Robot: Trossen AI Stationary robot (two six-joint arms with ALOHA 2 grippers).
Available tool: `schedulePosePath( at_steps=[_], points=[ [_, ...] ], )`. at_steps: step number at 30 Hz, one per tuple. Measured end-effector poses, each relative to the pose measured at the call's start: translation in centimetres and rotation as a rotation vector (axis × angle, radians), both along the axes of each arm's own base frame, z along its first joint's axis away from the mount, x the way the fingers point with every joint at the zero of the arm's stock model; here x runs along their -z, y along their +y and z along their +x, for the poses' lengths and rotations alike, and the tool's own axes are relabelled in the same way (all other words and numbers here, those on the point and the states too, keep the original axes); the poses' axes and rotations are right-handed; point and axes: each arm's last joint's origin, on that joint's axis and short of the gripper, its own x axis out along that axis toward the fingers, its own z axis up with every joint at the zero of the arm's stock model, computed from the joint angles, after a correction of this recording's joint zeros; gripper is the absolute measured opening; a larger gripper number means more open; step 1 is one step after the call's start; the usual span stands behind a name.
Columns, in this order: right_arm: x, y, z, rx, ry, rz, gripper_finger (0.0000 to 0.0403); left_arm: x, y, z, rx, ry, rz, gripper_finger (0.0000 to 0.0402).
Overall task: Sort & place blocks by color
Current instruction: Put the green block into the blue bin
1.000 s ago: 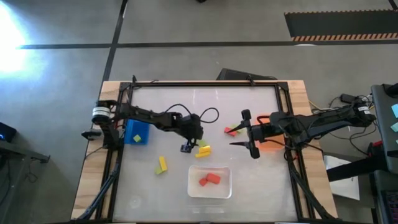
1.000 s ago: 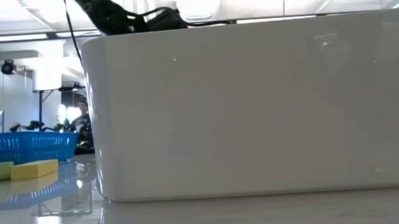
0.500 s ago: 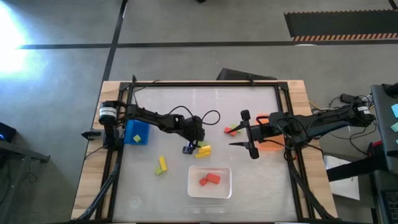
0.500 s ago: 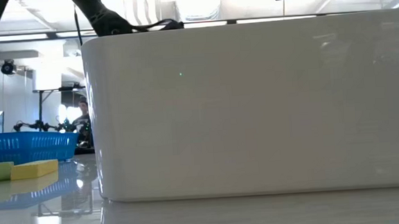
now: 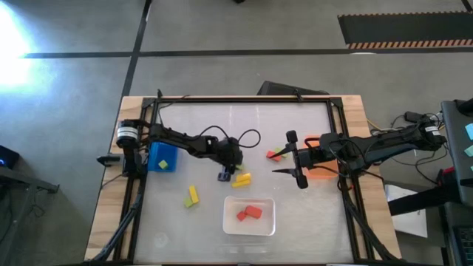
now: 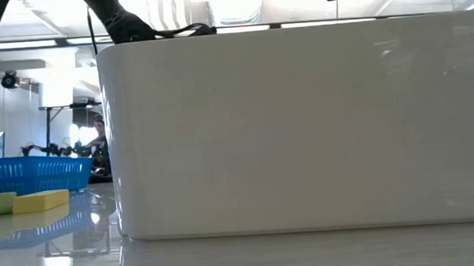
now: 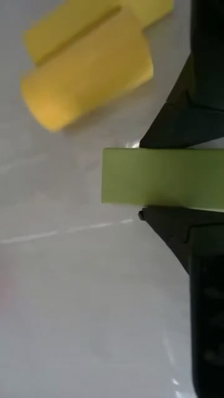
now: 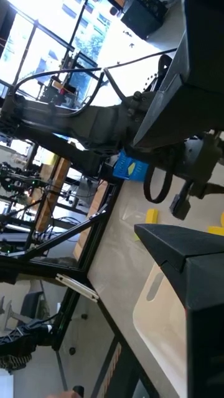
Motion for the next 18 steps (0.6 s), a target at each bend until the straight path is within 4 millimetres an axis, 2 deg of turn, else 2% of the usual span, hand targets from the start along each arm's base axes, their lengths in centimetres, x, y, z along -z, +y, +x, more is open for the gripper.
schedulePosePath(
  at_steps=[5,9,14,18],
  points=[
    [0.0,0.0,0.0,0.001,0.001,0.004,0.0201,-0.8,0.2,-0.4,-0.145,0.0,0.003,0.0111],
    [0.0,0.0,0.0,0.001,0.003,0.01,0.0201,-3.5,0.0,-1.4,-0.359,-0.045,-0.015,0.0111],
    [0.1,0.0,0.0,0.002,0.009,0.008,0.0201,-7.1,-0.9,-4.8,-0.732,-0.056,0.018,0.0111],
    [0.1,0.0,0.0,0.006,0.012,0.006,0.0201,-9.8,-2.1,-8.0,-0.927,-0.078,0.016,0.0111]
  ],
)
